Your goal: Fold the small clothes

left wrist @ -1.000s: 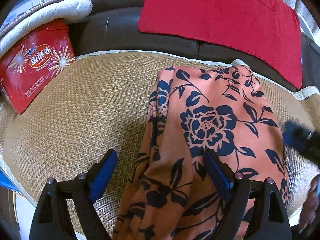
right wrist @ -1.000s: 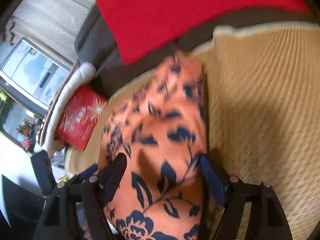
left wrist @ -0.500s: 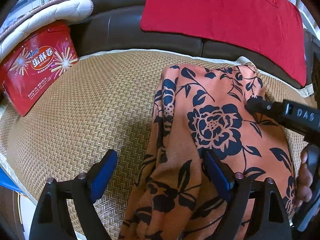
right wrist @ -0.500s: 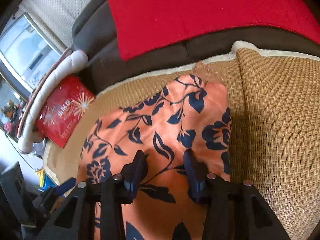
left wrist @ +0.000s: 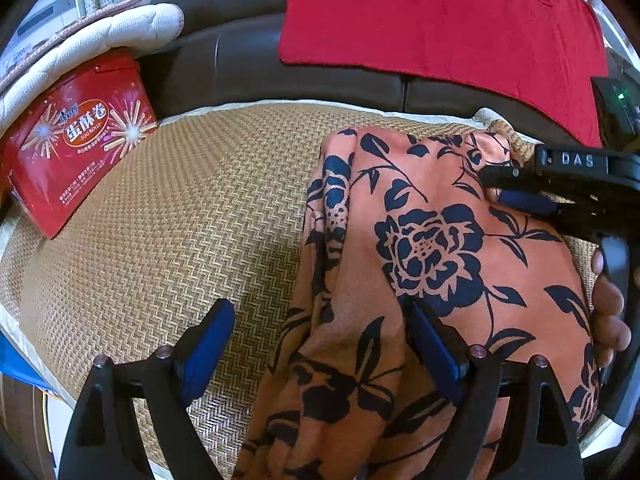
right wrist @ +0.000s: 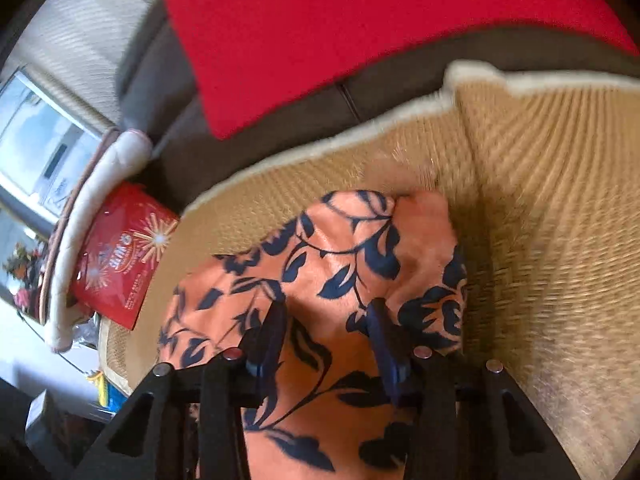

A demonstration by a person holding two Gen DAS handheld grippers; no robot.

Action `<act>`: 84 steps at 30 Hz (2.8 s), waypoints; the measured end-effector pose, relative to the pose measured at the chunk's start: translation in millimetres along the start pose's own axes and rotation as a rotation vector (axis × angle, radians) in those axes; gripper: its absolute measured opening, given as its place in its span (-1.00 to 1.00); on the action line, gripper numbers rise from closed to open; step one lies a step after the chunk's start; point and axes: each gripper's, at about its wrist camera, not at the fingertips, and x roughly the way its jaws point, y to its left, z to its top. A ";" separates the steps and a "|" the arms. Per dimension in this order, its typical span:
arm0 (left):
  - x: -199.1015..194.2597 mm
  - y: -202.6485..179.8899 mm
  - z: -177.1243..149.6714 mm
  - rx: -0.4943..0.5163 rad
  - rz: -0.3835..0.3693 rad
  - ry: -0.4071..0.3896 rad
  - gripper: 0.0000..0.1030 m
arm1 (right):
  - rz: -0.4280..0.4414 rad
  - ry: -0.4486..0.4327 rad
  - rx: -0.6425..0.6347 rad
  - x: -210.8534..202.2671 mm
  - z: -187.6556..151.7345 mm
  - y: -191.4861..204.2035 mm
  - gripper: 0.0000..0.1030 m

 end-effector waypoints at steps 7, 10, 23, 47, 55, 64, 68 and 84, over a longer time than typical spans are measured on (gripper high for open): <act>0.8 19.6 2.1 -0.109 -0.087 0.051 0.71 | 0.088 -0.002 -0.027 -31.8 -11.5 13.6 -0.07; -5.9 33.9 1.0 -0.159 -0.094 0.047 0.71 | 0.137 0.020 -0.074 -48.3 -29.6 22.9 -0.07; 1.9 35.8 -7.9 -0.173 -0.092 0.104 0.78 | 0.105 0.085 -0.163 -40.4 -60.2 46.6 -0.07; -27.6 55.6 -25.9 -0.199 -0.165 0.054 0.78 | 0.148 0.075 -0.196 -39.0 -19.0 81.5 0.04; -30.2 56.7 -35.0 -0.203 -0.116 0.045 0.78 | 0.098 0.072 -0.190 -121.2 -90.6 56.2 0.00; -14.6 62.0 -45.8 -0.234 -0.090 0.098 0.89 | -0.070 0.125 -0.280 -105.0 -123.1 38.5 -0.25; -25.5 54.9 -39.7 -0.174 -0.026 0.037 0.89 | -0.092 0.103 -0.311 -102.9 -128.5 43.6 -0.25; -9.7 70.5 -14.4 -0.236 0.077 0.031 0.88 | 0.010 0.102 -0.236 -110.6 -122.4 31.6 -0.26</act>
